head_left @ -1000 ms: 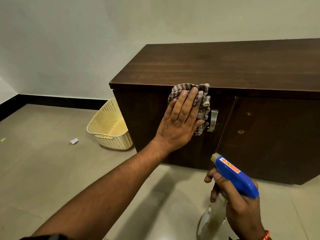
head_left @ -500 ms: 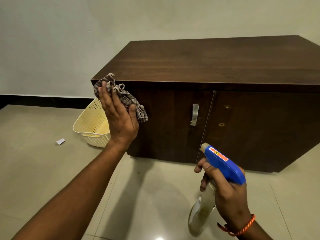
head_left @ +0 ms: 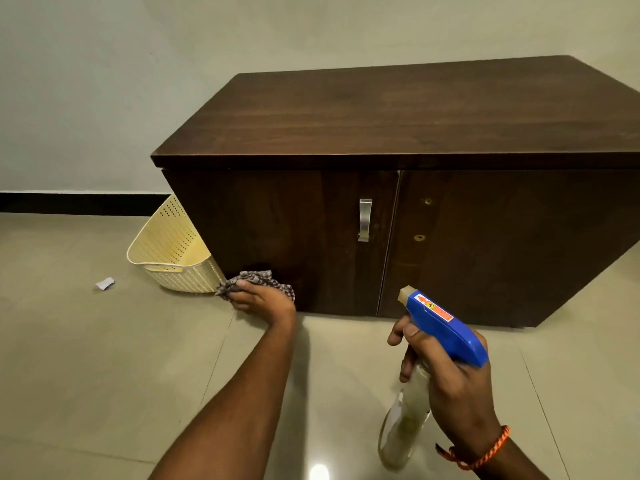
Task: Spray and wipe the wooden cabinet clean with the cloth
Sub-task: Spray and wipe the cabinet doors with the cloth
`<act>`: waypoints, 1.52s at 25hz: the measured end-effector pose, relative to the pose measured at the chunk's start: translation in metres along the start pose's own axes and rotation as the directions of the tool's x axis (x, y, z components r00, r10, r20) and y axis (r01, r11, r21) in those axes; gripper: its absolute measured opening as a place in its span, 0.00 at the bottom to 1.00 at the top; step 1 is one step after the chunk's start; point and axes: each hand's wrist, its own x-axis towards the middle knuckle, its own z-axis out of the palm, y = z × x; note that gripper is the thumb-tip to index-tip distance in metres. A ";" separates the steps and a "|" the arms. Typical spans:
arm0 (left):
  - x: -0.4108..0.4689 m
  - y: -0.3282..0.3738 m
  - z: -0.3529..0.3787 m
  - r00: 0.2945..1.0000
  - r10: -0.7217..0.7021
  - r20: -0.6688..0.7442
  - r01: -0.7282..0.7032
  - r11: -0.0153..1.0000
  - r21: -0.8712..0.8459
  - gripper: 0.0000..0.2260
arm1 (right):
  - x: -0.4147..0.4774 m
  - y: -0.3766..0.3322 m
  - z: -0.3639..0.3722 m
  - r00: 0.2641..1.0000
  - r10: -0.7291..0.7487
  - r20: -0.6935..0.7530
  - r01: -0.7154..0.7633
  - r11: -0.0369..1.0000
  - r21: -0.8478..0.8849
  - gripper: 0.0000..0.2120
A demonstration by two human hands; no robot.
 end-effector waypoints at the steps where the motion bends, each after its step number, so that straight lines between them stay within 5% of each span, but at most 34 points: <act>1: -0.001 -0.007 0.000 0.997 -0.081 -0.020 0.081 0.997 0.002 0.28 | 0.000 -0.001 -0.003 1.000 0.005 -0.001 -0.005 1.000 0.003 0.10; 5: -0.021 -0.017 0.008 0.969 -0.239 -0.055 0.240 0.971 0.013 0.29 | 0.003 0.000 -0.021 1.000 0.012 -0.029 -0.013 1.000 -0.007 0.08; 8: -0.064 -0.014 0.020 0.976 -0.212 0.053 0.212 0.977 0.002 0.29 | 0.004 0.001 -0.034 0.998 -0.001 -0.055 0.000 1.000 -0.023 0.07; 10: -0.104 -0.018 0.030 0.978 -0.014 0.210 0.008 1.000 0.029 0.31 | 0.004 0.000 -0.038 0.997 -0.008 -0.074 0.006 1.000 -0.024 0.07; 12: -0.132 -0.032 0.038 0.876 0.285 0.389 -0.338 0.938 0.073 0.37 | 0.004 -0.001 -0.042 0.997 -0.023 -0.079 0.021 0.999 -0.024 0.08; 14: -0.130 -0.045 0.040 0.632 0.578 0.517 -0.726 0.674 0.135 0.35 | 0.002 -0.002 -0.043 0.997 -0.030 -0.078 0.028 0.999 -0.025 0.08; 16: -0.103 -0.053 0.034 0.239 0.746 0.621 -0.970 0.210 0.121 0.33 | 0.002 -0.004 -0.044 0.997 -0.023 -0.079 0.022 1.000 -0.013 0.08; 18: -0.067 -0.063 0.025 -0.176 0.705 0.687 -0.955 -0.290 0.052 0.32 | 0.002 -0.005 -0.043 0.997 -0.016 -0.079 0.015 1.000 -0.009 0.10; 19: -0.053 -0.063 0.022 -0.307 0.644 0.701 -0.899 -0.438 0.009 0.31 | 0.002 -0.006 -0.041 0.997 -0.020 -0.077 0.019 1.000 -0.010 0.10; 21: -0.041 -0.055 0.021 -0.440 0.557 0.705 -0.817 -0.574 -0.056 0.30 | 0.001 -0.008 -0.038 0.997 -0.028 -0.074 0.027 1.000 -0.005 0.10; 24: -0.061 -0.026 0.027 -0.463 0.560 0.687 -0.803 -0.593 -0.057 0.30 | 0.001 -0.010 -0.031 0.997 -0.035 -0.066 0.035 0.999 0.000 0.11; 33: -0.086 -0.024 0.030 -0.225 0.684 0.694 -0.904 -0.413 0.114 0.33 | -0.006 -0.008 -0.025 1.000 -0.019 -0.025 0.019 1.000 -0.011 0.11; 38: 0.001 -0.078 -0.021 -0.377 0.469 0.799 -0.818 -0.573 -0.050 0.31 | -0.009 -0.006 -0.030 1.000 0.001 -0.028 -0.002 1.000 -0.030 0.10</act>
